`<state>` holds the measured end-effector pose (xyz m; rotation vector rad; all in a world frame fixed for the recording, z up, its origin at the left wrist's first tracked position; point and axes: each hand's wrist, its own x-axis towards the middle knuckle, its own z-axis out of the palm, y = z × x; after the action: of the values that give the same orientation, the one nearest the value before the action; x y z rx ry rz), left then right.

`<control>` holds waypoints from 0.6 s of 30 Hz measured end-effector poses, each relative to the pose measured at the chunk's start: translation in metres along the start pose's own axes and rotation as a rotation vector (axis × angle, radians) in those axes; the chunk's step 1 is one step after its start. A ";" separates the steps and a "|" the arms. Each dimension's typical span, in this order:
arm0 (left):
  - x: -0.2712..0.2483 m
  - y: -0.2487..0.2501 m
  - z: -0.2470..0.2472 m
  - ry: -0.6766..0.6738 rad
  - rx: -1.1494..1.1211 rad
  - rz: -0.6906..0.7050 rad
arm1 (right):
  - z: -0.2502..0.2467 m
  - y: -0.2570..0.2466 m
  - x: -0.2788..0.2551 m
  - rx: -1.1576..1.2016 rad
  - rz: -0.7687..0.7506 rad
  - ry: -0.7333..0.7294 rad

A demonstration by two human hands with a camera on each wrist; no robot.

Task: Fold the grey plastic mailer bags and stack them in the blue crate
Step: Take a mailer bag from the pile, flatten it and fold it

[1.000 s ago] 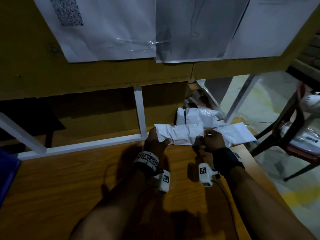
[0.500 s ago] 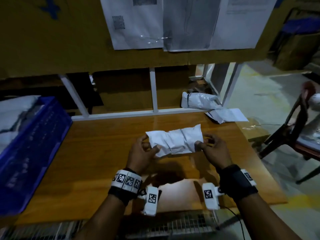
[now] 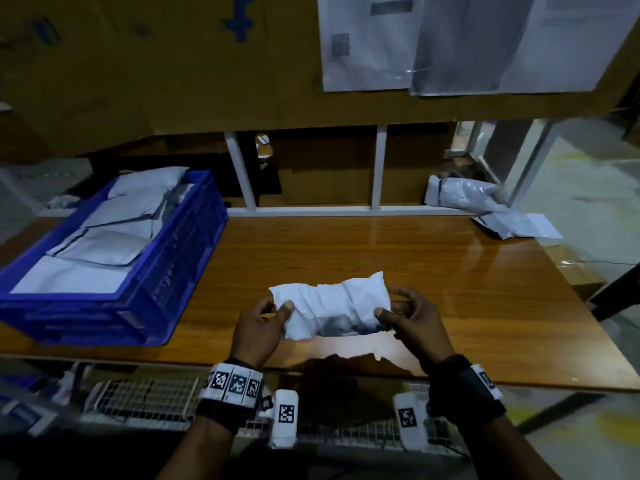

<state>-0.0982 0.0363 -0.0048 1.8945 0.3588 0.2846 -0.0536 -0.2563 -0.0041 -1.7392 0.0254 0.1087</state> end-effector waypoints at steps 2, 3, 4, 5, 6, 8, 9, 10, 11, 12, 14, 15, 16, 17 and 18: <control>0.004 -0.017 -0.024 -0.020 -0.086 -0.046 | 0.029 -0.002 -0.004 -0.008 0.026 -0.025; 0.007 -0.025 -0.037 -0.028 -0.126 -0.068 | 0.044 -0.002 -0.005 -0.021 0.031 -0.031; 0.011 -0.035 -0.049 -0.029 -0.143 -0.084 | 0.060 -0.001 -0.005 -0.033 0.035 -0.033; 0.017 -0.047 -0.062 -0.024 -0.152 -0.077 | 0.075 0.001 -0.005 -0.040 0.037 -0.034; 0.024 -0.059 -0.075 -0.013 -0.158 -0.072 | 0.091 0.001 -0.005 -0.036 0.041 -0.033; 0.038 -0.082 -0.099 -0.010 -0.170 -0.084 | 0.118 0.003 -0.005 -0.022 0.068 -0.027; 0.047 -0.092 -0.109 -0.024 -0.181 -0.101 | 0.130 0.003 -0.006 -0.010 0.083 -0.032; 0.055 -0.100 -0.118 -0.036 -0.194 -0.136 | 0.139 0.003 -0.007 0.019 0.100 -0.031; 0.062 -0.106 -0.124 -0.052 -0.212 -0.161 | 0.146 0.003 -0.008 0.047 0.119 -0.025; 0.068 -0.109 -0.128 -0.062 -0.224 -0.190 | 0.151 0.002 -0.008 0.078 0.142 -0.004; 0.077 -0.113 -0.127 -0.073 -0.202 -0.201 | 0.153 0.004 -0.008 0.100 0.176 0.039; 0.080 -0.115 -0.123 -0.078 -0.191 -0.197 | 0.152 0.005 -0.009 0.091 0.180 0.057; 0.083 -0.116 -0.118 -0.085 -0.192 -0.211 | 0.151 0.006 -0.009 0.076 0.177 0.075; 0.084 -0.118 -0.112 -0.098 -0.194 -0.227 | 0.148 0.010 -0.008 0.039 0.170 0.092; 0.083 -0.119 -0.107 -0.115 -0.194 -0.245 | 0.146 0.013 -0.009 0.009 0.169 0.107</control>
<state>-0.0733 0.1995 -0.0780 1.6493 0.4633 0.0436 -0.0716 -0.1154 -0.0400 -1.7310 0.2515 0.1387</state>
